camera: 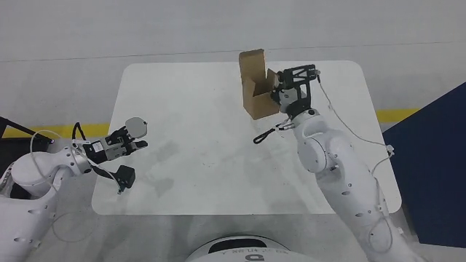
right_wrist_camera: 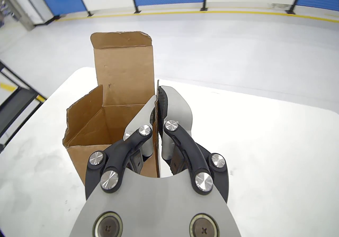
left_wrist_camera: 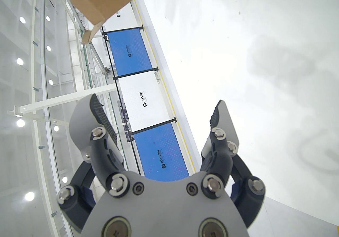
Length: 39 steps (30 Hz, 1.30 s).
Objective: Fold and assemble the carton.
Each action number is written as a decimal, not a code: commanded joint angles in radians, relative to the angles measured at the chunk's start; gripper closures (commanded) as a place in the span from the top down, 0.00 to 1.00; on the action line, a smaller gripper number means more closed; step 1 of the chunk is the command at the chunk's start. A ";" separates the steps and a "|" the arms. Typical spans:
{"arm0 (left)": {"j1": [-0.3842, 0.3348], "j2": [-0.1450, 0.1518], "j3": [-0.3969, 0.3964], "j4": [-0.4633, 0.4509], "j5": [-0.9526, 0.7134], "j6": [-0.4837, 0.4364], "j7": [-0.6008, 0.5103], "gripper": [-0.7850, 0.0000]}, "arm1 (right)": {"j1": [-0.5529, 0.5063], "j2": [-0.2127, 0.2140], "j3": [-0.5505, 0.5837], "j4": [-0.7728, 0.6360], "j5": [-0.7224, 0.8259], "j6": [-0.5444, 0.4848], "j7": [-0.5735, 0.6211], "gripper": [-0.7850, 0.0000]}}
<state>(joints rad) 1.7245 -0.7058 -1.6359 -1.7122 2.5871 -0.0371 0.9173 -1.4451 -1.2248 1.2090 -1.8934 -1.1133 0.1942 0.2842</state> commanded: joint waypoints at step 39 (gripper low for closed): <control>0.000 0.000 0.000 0.000 0.000 0.000 0.000 1.00 | -0.303 -0.002 0.263 -0.010 0.437 -0.192 -0.118 0.71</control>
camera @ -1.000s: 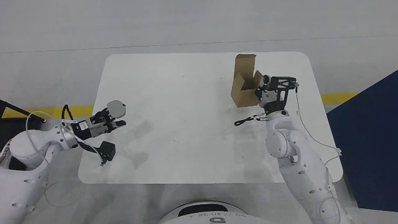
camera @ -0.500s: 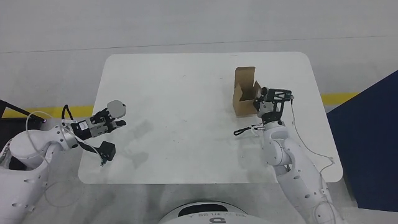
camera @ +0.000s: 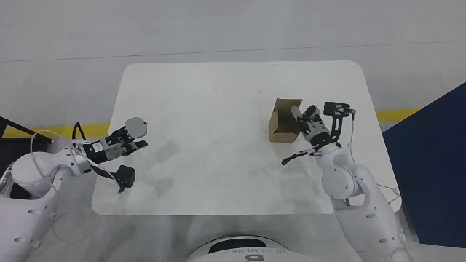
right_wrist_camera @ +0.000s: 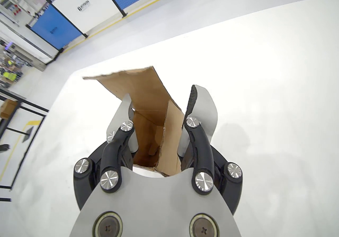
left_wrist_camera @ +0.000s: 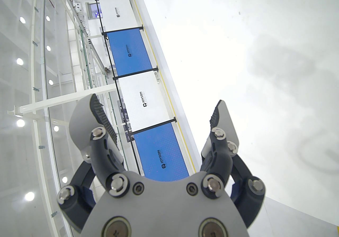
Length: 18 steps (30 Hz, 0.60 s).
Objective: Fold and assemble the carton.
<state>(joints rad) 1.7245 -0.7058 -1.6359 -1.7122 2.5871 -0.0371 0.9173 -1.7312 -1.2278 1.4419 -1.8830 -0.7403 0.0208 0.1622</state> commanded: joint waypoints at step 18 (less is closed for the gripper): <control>-0.302 -0.041 0.212 0.078 -0.356 -0.156 0.086 1.00 | -0.194 0.019 0.279 -0.146 0.301 -0.122 0.143 1.00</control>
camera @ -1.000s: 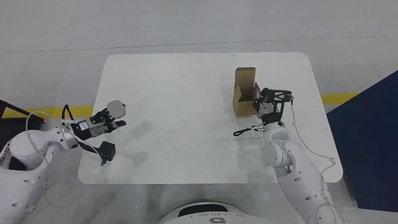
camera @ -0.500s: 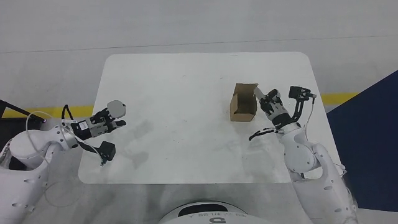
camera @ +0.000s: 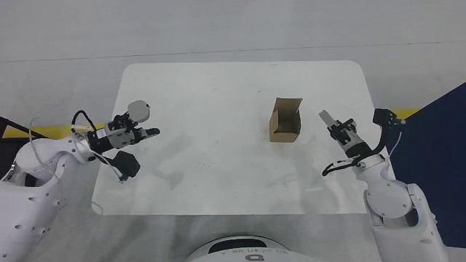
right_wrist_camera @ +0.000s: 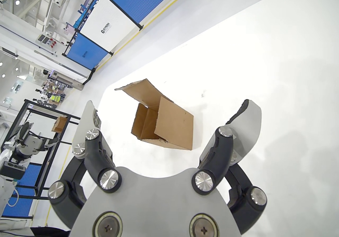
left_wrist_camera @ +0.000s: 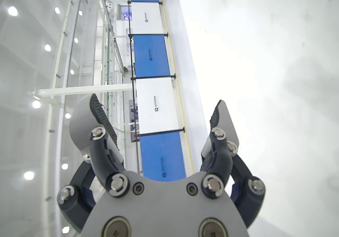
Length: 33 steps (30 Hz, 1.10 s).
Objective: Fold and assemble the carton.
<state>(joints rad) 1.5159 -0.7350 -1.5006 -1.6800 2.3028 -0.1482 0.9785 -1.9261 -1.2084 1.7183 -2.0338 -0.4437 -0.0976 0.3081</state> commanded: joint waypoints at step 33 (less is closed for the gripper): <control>-0.725 -0.341 0.987 0.606 -1.293 -0.864 -0.306 1.00 | 0.132 0.006 -0.078 0.215 0.154 -0.121 0.190 0.92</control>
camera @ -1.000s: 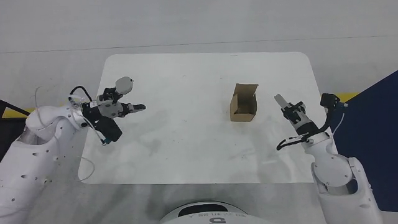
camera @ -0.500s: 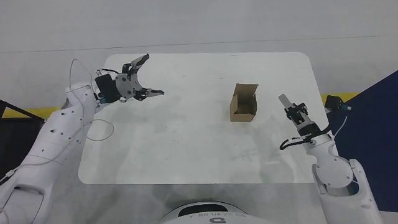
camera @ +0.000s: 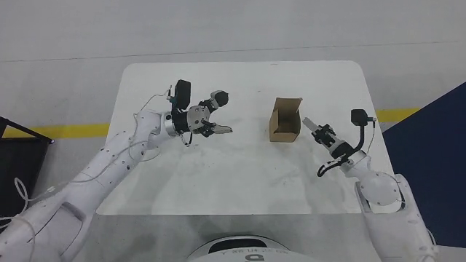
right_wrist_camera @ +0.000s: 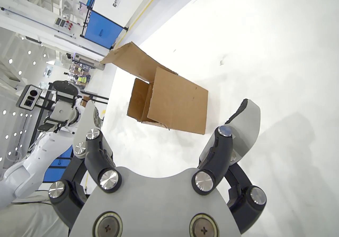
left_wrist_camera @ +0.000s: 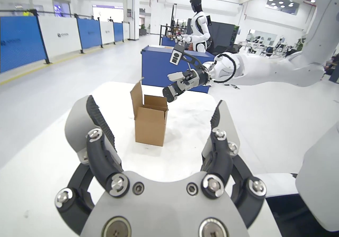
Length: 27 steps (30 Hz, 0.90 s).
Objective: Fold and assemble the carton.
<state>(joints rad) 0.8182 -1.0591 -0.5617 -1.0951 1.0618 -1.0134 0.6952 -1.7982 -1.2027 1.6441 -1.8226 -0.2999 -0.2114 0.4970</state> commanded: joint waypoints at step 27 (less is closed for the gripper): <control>-0.233 -0.307 0.392 0.367 -0.207 0.001 -0.238 0.91 | 0.077 0.013 0.002 0.105 -0.021 0.048 0.022 0.51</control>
<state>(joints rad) 0.5816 -1.3602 -0.1700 -0.7332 0.8524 -1.0123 0.4572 -1.7221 -1.1902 1.6508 -1.7134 -0.3161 -0.1614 0.5043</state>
